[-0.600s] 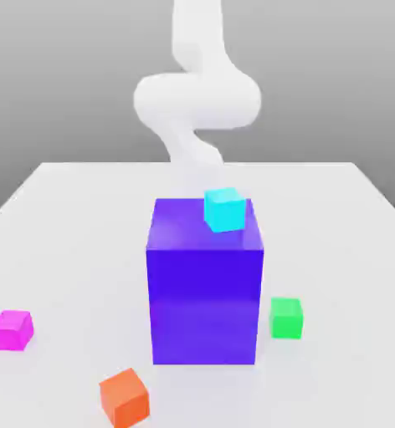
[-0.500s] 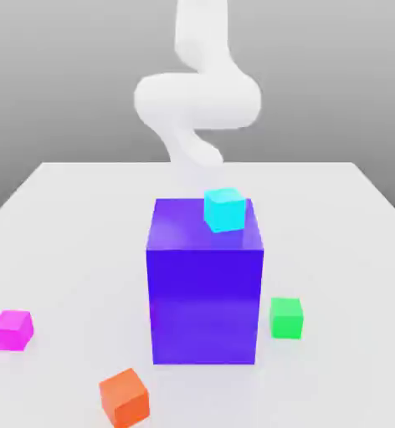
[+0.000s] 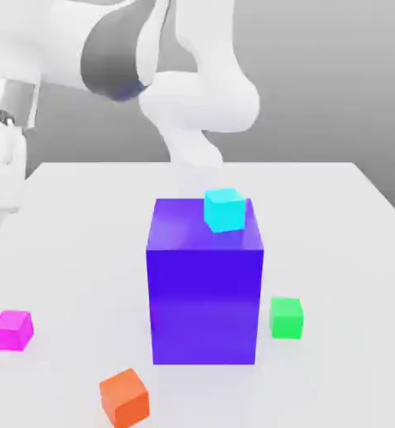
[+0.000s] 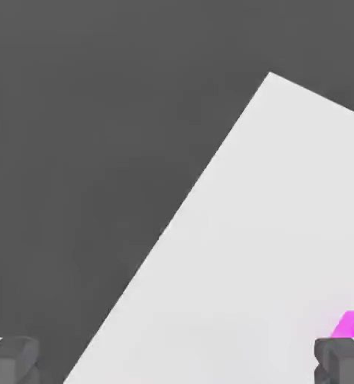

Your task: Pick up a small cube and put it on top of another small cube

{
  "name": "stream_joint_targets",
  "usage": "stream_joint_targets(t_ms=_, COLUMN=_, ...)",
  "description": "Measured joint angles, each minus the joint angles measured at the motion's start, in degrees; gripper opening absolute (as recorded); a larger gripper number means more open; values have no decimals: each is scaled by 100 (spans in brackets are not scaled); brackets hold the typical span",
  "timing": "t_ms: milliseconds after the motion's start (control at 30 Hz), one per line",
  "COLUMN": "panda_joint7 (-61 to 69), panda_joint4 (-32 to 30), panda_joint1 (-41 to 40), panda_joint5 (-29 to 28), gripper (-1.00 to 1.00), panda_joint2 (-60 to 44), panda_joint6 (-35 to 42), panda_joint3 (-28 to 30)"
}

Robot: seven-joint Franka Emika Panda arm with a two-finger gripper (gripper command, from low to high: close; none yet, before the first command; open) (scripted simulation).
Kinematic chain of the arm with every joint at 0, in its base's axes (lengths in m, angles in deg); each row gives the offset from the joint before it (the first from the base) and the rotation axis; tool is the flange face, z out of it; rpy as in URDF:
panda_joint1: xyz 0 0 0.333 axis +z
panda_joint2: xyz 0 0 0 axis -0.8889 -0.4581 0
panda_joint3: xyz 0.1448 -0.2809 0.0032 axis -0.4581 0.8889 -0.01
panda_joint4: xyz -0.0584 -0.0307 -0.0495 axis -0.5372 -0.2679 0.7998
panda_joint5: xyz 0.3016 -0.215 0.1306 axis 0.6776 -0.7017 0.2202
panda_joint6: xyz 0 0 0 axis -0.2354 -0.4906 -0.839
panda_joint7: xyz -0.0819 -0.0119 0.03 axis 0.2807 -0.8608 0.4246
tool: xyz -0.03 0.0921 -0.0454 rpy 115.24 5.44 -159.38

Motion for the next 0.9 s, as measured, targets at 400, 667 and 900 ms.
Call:
stream_joint_targets(t_ms=400, panda_joint7=-497, panda_joint4=-307, panda_joint1=-1027, panda_joint5=1351, gripper=0, panda_joint2=-2349, panda_joint6=-1357, panda_joint3=32)
stream_joint_targets(t_ms=667, panda_joint7=-443, panda_joint4=-218, panda_joint1=-1123, panda_joint5=1425, gripper=-100, panda_joint2=-2817, panda_joint6=-1735, panda_joint3=-77)
stream_joint_targets(t_ms=900, panda_joint7=-584, panda_joint4=-352, panda_joint1=-1007, panda_joint5=1151, gripper=-100, panda_joint2=-1795, panda_joint6=-815, panda_joint3=77)
